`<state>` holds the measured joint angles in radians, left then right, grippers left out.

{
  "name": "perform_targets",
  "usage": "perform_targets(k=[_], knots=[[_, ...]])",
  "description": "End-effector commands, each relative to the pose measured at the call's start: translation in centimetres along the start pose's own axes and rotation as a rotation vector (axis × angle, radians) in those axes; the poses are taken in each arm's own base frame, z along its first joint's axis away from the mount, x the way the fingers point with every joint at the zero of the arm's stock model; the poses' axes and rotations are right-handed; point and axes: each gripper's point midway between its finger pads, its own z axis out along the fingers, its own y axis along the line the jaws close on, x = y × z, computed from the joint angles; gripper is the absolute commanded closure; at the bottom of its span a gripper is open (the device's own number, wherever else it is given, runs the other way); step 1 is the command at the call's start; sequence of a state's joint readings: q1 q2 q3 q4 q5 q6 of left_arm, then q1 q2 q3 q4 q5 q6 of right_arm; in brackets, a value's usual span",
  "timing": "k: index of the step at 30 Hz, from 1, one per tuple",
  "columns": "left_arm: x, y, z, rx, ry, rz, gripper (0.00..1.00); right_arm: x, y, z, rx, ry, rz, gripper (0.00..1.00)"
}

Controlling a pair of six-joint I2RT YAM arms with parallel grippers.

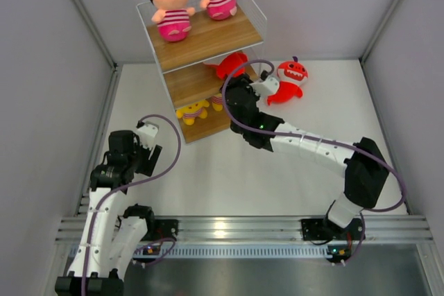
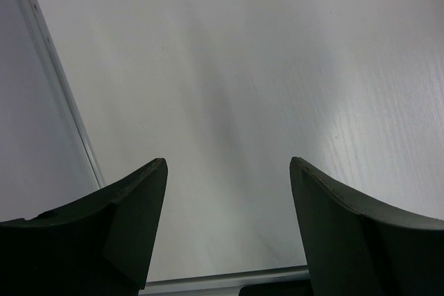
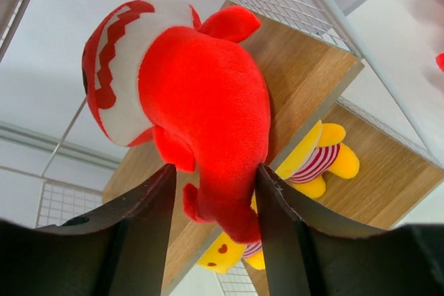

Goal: Place and organize the stuffed toys onto the shelf

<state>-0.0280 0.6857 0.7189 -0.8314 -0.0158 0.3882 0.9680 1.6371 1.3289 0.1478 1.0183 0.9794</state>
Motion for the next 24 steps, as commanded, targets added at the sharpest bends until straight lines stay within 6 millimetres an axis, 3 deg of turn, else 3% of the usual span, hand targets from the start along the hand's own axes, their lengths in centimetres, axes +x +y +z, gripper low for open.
perform_targets(k=[1,3,4,7,11,14,15,16,17,18,19,20,21,22,23,24], knots=[[-1.0,0.4,-0.1,-0.011,-0.034,-0.003,0.23,-3.0,3.7,-1.7,-0.109,-0.012,0.006,0.50],[-1.0,0.5,-0.1,-0.014,-0.033,-0.004,0.23,-3.6,4.5,-2.5,-0.164,0.015,-0.021,0.38],[-1.1,0.5,-0.1,-0.014,-0.035,-0.003,0.23,-3.7,4.5,-2.8,-0.182,0.026,-0.078,0.26],[-1.0,0.6,-0.2,-0.020,-0.036,-0.004,0.23,-4.0,4.3,-4.1,-0.217,0.096,-0.200,0.10],[-1.0,0.6,-0.3,-0.024,-0.037,-0.004,0.23,-4.2,2.6,-6.4,-0.271,0.207,-0.357,0.04],[-1.0,0.8,-0.3,-0.033,-0.033,-0.003,0.23,-4.9,-1.0,-8.5,-0.252,0.279,-0.452,0.02],[-1.0,0.8,-0.2,-0.032,-0.030,-0.003,0.23,-7.0,-1.7,-9.4,-0.244,0.258,-0.425,0.02],[-1.0,0.9,-0.2,-0.034,-0.030,-0.003,0.23,-6.4,-4.6,-9.8,-0.199,0.286,-0.468,0.02],[-1.0,0.9,-0.2,-0.035,-0.024,-0.003,0.23,-6.9,-5.8,-10.2,-0.182,0.285,-0.464,0.03],[-1.0,0.9,-0.2,-0.036,-0.024,-0.003,0.23,-8.9,-6.7,-10.8,-0.179,0.261,-0.408,0.04],[-1.0,1.0,-0.2,-0.040,-0.021,-0.005,0.23,-8.1,-9.3,-10.7,-0.150,0.283,-0.433,0.05],[-1.0,1.0,-0.2,-0.039,-0.019,-0.006,0.23,-8.3,-10.4,-10.6,-0.151,0.294,-0.426,0.08],[-1.0,1.1,-0.2,-0.045,-0.017,-0.008,0.23,-9.9,-12.4,-9.1,-0.102,0.272,-0.403,0.09],[-0.9,1.1,-0.1,-0.047,-0.013,-0.008,0.23,-8.4,-13.4,-8.8,-0.139,0.375,-0.388,0.10],[-0.9,1.2,-0.1,-0.048,-0.009,-0.009,0.23,-8.6,-14.5,-7.6,-0.121,0.399,-0.376,0.10],[-0.7,1.3,-0.1,-0.059,-0.003,-0.009,0.23,-9.3,-16.8,-4.9,-0.063,0.426,-0.358,0.11]])
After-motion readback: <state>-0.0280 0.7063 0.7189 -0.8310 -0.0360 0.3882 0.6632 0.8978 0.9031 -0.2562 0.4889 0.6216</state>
